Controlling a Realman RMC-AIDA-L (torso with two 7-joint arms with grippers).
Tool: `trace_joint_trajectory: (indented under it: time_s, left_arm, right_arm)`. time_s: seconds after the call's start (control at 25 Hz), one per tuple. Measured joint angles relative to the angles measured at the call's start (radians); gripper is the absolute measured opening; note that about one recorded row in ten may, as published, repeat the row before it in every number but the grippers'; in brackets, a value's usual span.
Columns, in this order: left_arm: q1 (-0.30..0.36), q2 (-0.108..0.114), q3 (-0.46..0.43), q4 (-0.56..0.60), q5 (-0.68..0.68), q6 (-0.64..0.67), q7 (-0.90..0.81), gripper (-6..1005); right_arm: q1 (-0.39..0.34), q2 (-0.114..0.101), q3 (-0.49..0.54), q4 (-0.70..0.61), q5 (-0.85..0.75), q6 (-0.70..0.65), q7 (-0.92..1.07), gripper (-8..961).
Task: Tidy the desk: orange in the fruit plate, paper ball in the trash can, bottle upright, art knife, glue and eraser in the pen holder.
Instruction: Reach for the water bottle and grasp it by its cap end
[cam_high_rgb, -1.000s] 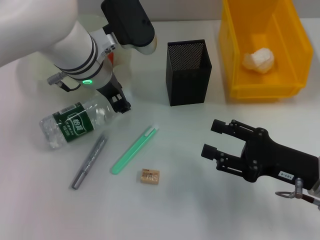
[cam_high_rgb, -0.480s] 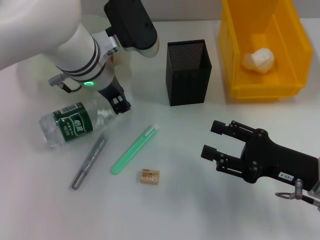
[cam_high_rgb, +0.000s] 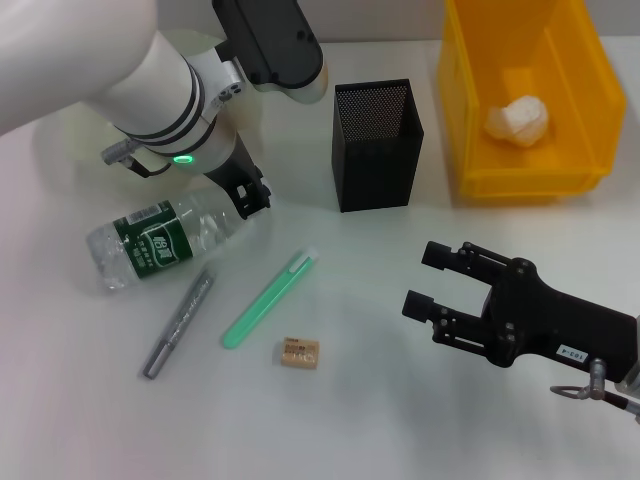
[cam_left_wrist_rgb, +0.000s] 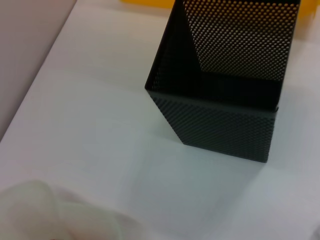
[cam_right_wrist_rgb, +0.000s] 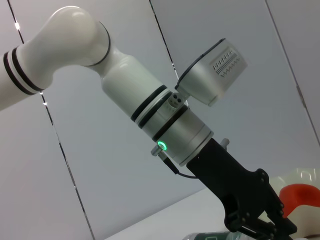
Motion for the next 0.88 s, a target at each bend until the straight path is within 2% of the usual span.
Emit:
trace_joint_trajectory:
  time_s: [0.12,0.44,0.64,0.76,0.88]
  left_arm:
    - [0.011,0.0,0.006,0.026,0.004,0.011,0.0,180]
    - [0.016,0.0,0.032,0.038,0.007,0.015,-0.005,182]
    - [0.015,0.0,0.038,0.085,0.016,0.016,-0.028,192]
    - [0.001,0.0,0.04,0.057,0.017,0.014,-0.028,205]
    - [-0.004,0.0,0.06,0.037,0.018,0.015,-0.034,335]
  right_arm:
    - [0.0,0.0,0.0,0.0,0.0,0.0,0.0,738]
    - [0.001,0.0,0.001,0.008,0.0,0.0,0.0,738]
    - [0.002,0.0,-0.001,0.009,-0.002,0.0,0.0,738]
    - [0.002,0.001,-0.001,0.011,-0.002,0.0,0.0,738]
    - [0.002,0.0,-0.001,0.022,0.0,0.0,0.0,738]
